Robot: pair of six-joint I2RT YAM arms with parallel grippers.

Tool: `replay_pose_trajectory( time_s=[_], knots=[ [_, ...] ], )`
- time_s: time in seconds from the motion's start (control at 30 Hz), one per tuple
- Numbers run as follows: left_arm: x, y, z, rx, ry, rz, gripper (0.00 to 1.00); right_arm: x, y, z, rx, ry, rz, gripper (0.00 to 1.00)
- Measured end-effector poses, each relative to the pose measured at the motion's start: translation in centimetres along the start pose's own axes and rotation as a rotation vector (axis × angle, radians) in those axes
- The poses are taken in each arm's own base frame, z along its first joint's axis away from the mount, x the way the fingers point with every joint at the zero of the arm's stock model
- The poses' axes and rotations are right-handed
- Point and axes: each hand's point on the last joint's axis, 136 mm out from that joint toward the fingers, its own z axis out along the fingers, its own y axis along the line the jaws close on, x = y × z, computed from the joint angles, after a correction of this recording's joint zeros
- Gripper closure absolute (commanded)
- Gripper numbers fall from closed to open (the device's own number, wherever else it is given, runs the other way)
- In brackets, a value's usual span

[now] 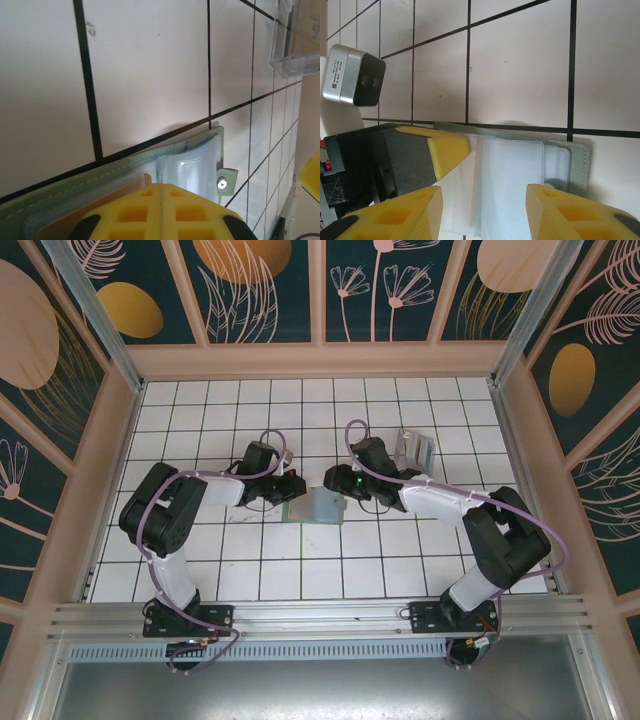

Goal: Put the credit cards into the card holder
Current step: Move the card holder to the center of the table.

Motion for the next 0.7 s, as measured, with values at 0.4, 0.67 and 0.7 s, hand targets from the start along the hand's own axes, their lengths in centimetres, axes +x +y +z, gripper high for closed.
replay_pose_trajectory(
  time_s=[0.4,0.67,0.7],
  knots=[
    [-0.4,0.9,-0.3,-0.074,-0.029,0.032,0.87,0.1,-0.4,0.2,0.008,0.006,-0.004,0.54],
    [-1.9,2.3,-1.5,-0.216,-0.092,0.068,0.77,0.0,-1.0,0.5,0.026,0.012,-0.021,0.57],
    [-2.0,2.5,-1.6,-0.23,-0.098,0.075,0.75,0.0,-0.9,0.5,0.026,0.012,-0.024,0.57]
  ],
)
